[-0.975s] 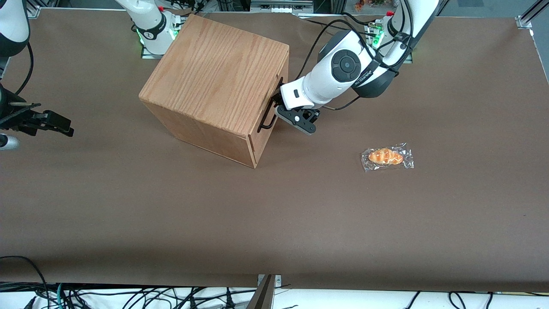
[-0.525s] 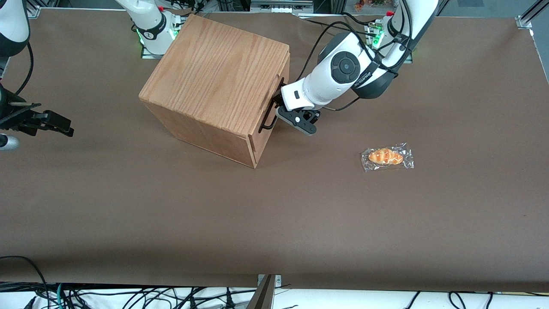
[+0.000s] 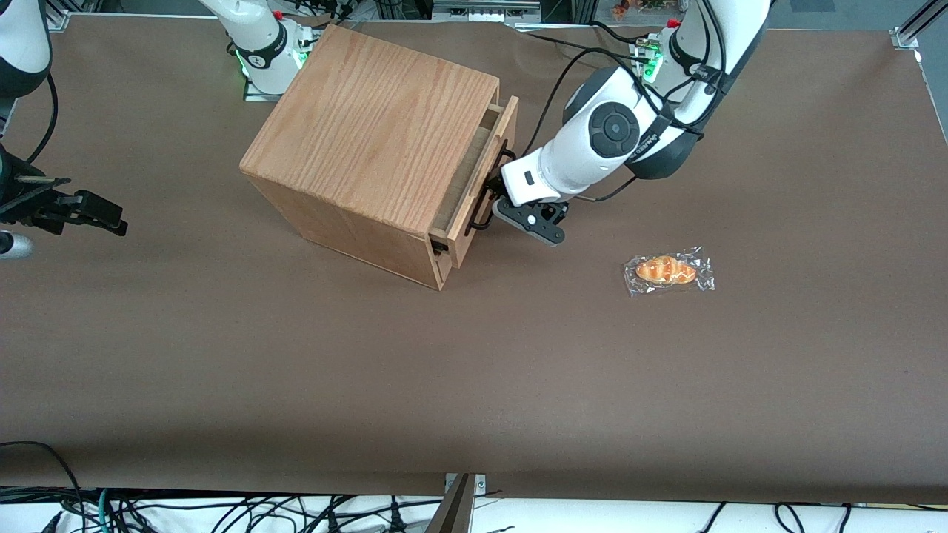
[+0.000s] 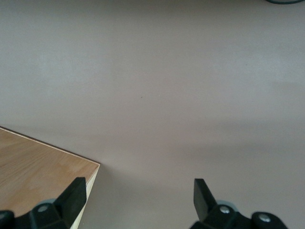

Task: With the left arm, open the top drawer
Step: 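Pull the handle outward with the left gripper, sliding the drawer open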

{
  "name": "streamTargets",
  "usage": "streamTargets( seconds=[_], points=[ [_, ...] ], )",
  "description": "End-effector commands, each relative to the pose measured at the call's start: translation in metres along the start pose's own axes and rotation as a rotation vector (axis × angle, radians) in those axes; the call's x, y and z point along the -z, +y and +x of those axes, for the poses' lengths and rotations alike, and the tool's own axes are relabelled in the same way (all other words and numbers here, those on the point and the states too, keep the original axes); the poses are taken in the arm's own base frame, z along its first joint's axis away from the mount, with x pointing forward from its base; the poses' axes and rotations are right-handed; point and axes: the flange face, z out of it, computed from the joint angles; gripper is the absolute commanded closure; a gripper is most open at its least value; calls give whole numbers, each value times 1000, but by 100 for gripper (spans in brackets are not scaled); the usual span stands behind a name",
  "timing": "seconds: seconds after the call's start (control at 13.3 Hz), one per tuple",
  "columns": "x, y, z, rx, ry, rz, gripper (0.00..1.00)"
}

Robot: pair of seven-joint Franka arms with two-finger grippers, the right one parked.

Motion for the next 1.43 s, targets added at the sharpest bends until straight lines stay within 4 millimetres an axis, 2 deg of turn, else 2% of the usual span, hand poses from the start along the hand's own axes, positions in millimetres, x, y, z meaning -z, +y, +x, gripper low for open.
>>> streamTargets(
  seconds=[0.0, 0.22, 0.45, 1.35],
  points=[
    [12, -19, -2, 3, 5, 44, 0],
    [24, -29, -4, 22, -13, 53, 0],
    [26, -45, -3, 31, -23, 78, 0],
    [42, -72, -5, 47, -54, 130, 0]
  ],
)
